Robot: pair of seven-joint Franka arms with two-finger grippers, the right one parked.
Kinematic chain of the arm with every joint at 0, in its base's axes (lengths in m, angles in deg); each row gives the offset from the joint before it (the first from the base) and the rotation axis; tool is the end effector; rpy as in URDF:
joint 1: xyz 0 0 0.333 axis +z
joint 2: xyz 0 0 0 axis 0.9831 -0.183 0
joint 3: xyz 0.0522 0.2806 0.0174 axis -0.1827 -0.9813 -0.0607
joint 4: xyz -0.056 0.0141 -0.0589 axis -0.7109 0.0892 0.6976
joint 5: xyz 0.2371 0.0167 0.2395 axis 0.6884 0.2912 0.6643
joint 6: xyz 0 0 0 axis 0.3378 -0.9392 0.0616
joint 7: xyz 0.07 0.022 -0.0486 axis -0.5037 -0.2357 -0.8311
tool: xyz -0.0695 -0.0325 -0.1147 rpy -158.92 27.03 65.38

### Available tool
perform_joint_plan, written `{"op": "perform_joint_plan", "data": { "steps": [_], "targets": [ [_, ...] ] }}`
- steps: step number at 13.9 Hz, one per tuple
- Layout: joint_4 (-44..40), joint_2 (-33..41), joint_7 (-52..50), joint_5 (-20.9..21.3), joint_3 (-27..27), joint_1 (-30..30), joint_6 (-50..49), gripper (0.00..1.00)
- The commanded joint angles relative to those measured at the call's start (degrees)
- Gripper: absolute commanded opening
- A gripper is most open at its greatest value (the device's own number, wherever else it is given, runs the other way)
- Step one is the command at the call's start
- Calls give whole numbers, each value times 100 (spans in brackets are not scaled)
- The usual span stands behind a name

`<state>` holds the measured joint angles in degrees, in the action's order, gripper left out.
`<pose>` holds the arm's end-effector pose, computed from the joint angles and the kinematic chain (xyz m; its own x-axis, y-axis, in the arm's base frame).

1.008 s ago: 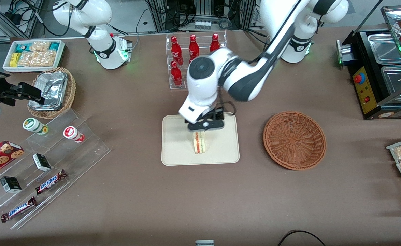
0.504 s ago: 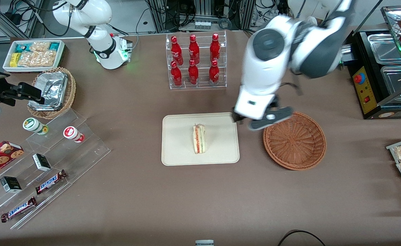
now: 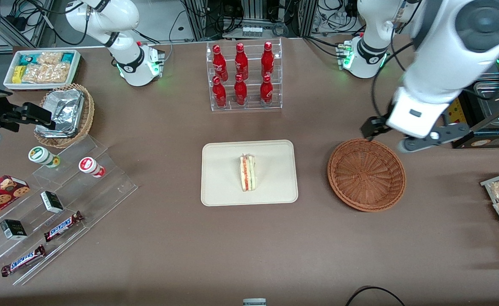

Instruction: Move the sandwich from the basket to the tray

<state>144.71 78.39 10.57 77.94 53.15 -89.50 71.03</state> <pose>0.5035 -0.1549 0.5458 0.9762 0.2148 -0.0315 0.2117 -0.9740 -0.0803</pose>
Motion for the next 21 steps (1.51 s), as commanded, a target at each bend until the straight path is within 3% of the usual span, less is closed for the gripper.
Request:
{"op": "perform_joint_plan", "data": {
  "steps": [1,6,10,13,21],
  "targets": [
    [561,452,695,-100,51,161,81,100],
    [773,812,2074,-284,16,731,-7,100],
    [729,866,2946,-303,-695,688,-103,100],
    [668,848,3123,-320,-1152,653,-78,100],
    [395,655,3431,-478,-1145,706,-42,100]
  ]
}}
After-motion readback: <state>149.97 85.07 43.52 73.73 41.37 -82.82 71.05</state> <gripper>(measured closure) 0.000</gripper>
